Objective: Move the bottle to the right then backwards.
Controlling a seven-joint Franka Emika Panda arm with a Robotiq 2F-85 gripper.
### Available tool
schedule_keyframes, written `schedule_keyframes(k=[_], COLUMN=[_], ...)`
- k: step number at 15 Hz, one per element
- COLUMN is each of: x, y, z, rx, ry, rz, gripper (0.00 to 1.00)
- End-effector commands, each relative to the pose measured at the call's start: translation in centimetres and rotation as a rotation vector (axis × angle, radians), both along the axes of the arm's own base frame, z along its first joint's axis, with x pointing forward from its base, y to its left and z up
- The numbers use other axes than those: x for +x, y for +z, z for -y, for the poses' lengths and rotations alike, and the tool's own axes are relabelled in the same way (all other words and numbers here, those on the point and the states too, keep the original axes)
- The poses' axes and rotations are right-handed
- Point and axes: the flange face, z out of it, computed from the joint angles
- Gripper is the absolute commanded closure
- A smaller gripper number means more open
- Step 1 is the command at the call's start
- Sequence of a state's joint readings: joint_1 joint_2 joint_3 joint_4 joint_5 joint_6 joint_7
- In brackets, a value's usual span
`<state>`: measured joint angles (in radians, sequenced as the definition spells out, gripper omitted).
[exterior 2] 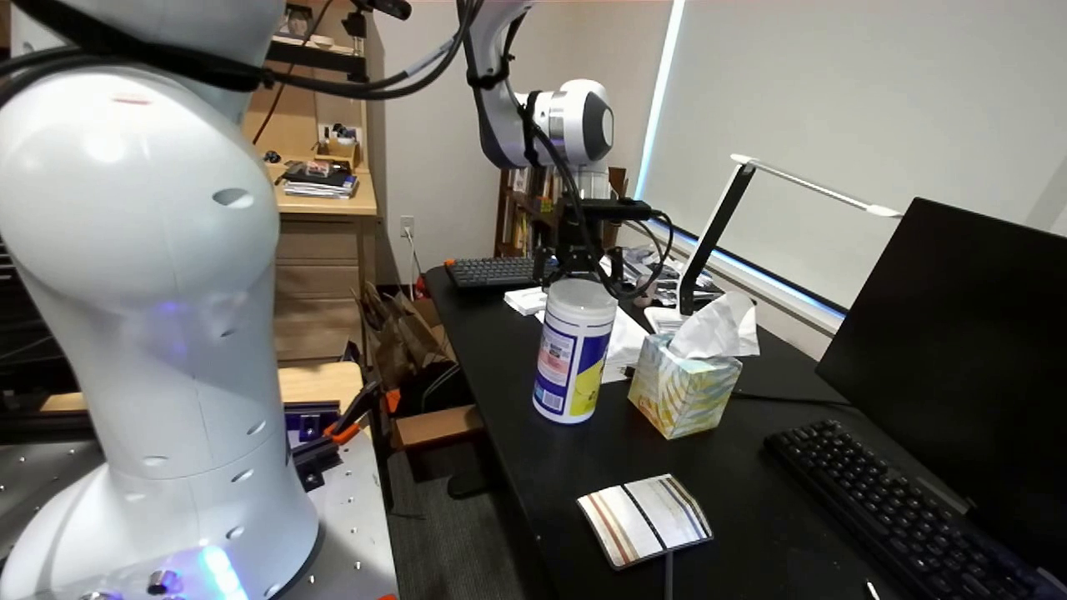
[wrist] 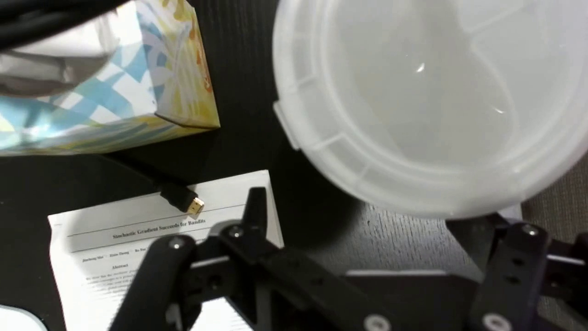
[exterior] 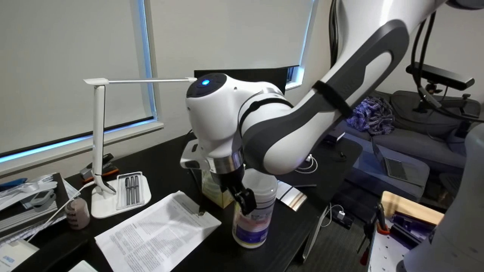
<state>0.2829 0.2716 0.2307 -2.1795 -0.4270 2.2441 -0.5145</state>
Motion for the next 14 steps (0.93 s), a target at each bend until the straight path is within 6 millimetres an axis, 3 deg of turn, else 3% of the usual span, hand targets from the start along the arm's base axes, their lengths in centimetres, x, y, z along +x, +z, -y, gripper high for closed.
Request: schedule_keyframes(k=[1,6,11,14], x=[0.2,-0.9,-0.5,-0.3], y=[-0.7,-2.6,-3.8,-3.8], z=[1.4,5.1,9.5,10.8], rx=[-0.051,-0.126,-0.105,-0.119], ry=[0.008,-0.089,-0.209,-0.238], rz=[-0.034,-0.115,-0.146,-0.142], gripper=[0.0,0.0,0.0,0.0])
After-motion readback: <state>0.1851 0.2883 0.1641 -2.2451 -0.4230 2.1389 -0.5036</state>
